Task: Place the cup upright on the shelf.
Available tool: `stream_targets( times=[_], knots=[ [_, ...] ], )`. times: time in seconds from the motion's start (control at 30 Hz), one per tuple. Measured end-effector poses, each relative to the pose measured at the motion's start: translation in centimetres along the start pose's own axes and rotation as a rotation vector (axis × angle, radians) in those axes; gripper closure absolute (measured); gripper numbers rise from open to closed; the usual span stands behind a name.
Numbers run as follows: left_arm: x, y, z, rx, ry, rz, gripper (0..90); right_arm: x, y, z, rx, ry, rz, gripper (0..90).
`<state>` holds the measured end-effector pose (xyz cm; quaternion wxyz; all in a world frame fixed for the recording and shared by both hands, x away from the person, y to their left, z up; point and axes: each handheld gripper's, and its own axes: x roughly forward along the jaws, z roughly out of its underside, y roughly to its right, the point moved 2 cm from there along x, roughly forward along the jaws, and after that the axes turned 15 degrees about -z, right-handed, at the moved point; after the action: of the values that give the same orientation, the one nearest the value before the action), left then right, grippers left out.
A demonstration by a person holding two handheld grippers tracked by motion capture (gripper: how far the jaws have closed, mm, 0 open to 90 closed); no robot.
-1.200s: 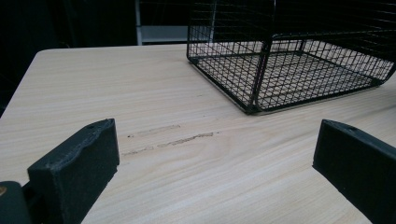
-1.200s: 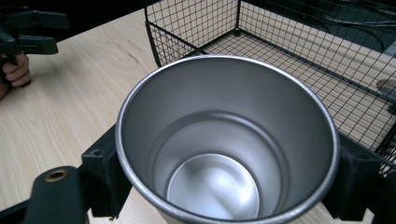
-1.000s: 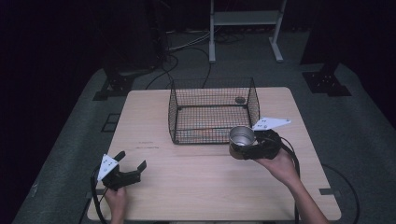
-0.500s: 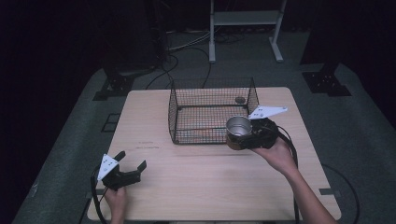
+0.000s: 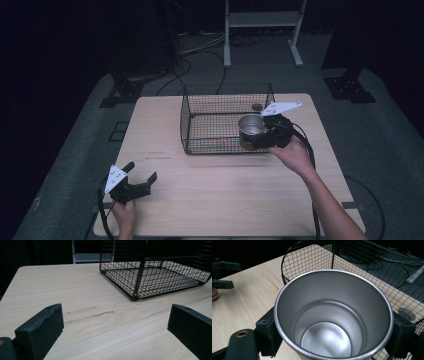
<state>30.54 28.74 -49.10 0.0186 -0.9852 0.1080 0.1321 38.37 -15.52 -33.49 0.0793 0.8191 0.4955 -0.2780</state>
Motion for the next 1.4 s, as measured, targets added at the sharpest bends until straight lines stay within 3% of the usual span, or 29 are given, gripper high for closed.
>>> stream_targets(
  times=[0.67, 1.4],
  knots=[
    [0.0, 0.0, 0.0, 0.001, 0.001, 0.002, 0.0, 1.3, 1.8, -4.4, -0.011, -0.007, -0.007, 17.7],
    [0.0, 0.0, 0.0, -0.004, -0.001, 0.002, 0.0, 4.0, 4.4, -8.2, 0.000, -0.036, 0.028, 17.7]
  ],
)
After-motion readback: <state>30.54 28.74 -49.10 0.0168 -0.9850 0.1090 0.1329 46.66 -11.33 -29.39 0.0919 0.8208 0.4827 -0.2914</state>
